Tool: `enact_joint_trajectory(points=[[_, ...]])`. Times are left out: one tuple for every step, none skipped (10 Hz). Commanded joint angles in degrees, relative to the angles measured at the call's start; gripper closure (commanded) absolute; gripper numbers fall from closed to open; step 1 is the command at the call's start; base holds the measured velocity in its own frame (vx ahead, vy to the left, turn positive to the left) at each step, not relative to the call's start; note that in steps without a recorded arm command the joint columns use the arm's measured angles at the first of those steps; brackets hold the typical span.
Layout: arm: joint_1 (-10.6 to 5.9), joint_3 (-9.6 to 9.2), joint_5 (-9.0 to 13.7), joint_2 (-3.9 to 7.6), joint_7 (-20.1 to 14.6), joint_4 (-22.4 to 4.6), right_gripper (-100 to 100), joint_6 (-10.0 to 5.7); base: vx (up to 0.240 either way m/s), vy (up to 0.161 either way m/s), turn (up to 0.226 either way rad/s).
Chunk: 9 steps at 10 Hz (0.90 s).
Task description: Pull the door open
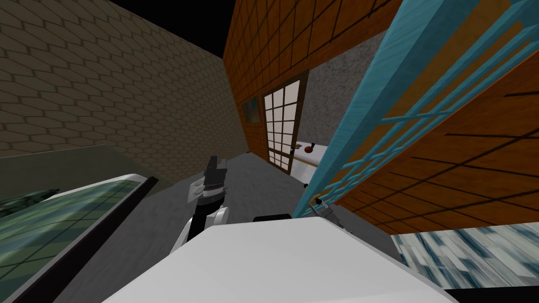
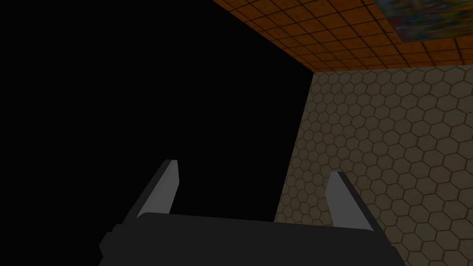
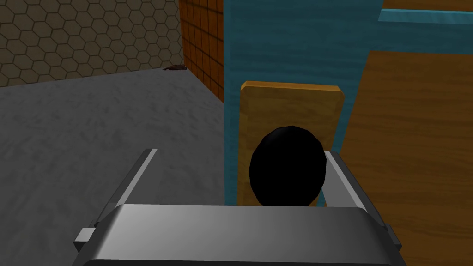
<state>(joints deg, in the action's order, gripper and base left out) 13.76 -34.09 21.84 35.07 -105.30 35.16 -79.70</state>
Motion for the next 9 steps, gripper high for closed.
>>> enact_joint_trajectory(points=[[0.34, -1.64, -1.14, -1.38, -0.19, -0.42, 100, -1.38, 0.003, 0.007, -0.007], [0.42, -1.78, -1.24, -1.37, -0.27, -0.77, 100, -1.87, -0.004, -0.002, 0.016], [0.49, -1.92, -1.34, -1.36, -0.34, -1.13, 100, -2.36, 0.005, -0.009, 0.007], [0.57, -2.06, -1.44, -1.35, -0.42, -1.47, 100, -2.84, -0.009, -0.017, -0.006], [0.72, -2.33, -1.64, -1.33, -0.56, -2.15, 100, -3.79, -0.016, -0.021, 0.03], [0.79, -2.47, -1.74, -1.32, -0.64, -2.49, 100, -4.26, -0.016, -0.028, 0.016], [0.79, -2.47, -1.74, -1.32, -0.64, -2.49, 100, -4.26, -0.012, -0.016, -0.004], [0.93, -2.73, -1.92, -1.3, -0.77, -3.14, 100, -5.16, -0.025, -0.022, -0.001], [1.07, -2.99, -2.11, -1.28, -0.91, -3.78, 100, -6.06, -0.045, -0.05, 0.038]])
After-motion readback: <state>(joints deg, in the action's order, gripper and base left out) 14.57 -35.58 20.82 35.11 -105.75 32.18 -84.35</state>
